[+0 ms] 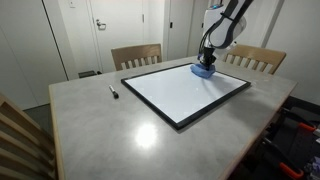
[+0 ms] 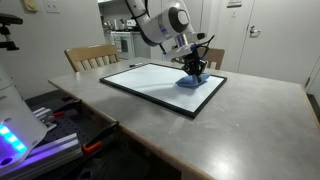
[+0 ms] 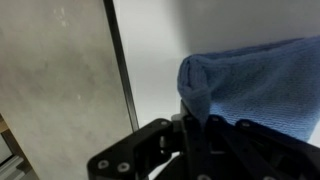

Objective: Use the cloth to wipe the white board

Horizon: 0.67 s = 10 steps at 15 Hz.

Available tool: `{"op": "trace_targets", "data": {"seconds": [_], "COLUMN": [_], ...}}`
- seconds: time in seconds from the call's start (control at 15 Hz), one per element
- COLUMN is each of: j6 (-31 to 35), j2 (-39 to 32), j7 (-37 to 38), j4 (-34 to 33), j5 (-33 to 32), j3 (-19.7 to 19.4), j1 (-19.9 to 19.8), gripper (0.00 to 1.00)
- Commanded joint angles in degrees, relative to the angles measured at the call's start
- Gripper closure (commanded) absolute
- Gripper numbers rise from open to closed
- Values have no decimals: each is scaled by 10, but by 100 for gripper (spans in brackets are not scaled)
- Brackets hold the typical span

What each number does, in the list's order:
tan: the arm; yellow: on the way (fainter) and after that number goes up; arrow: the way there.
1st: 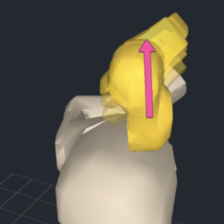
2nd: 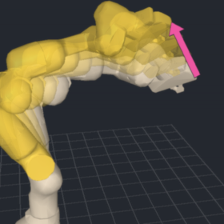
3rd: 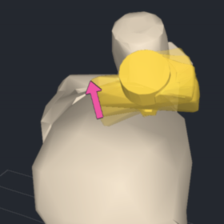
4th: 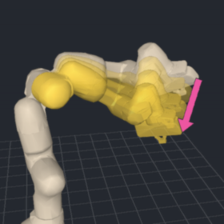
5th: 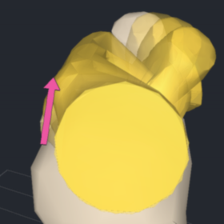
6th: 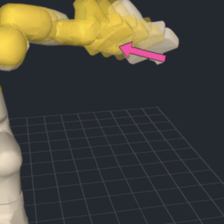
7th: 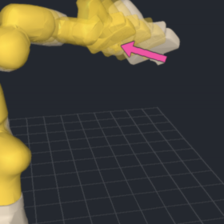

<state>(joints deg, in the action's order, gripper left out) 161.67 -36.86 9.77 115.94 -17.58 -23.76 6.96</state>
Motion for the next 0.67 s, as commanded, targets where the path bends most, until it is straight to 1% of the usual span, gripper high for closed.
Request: {"op": "trace_targets", "data": {"seconds": [0.0,0.07,0.27,0.6], "j6": [-6,-9,-22,-35], "j2": [-31,-38,-53,-66], "j7": [6,15,19,39], "j4": [-41,-49,-67,-76], "j5": [-22,-27,-43,-78], "j3": [-18,-31,-52,-95], "j1": [0,9,17,38], "gripper": [99,99,99,99]}}
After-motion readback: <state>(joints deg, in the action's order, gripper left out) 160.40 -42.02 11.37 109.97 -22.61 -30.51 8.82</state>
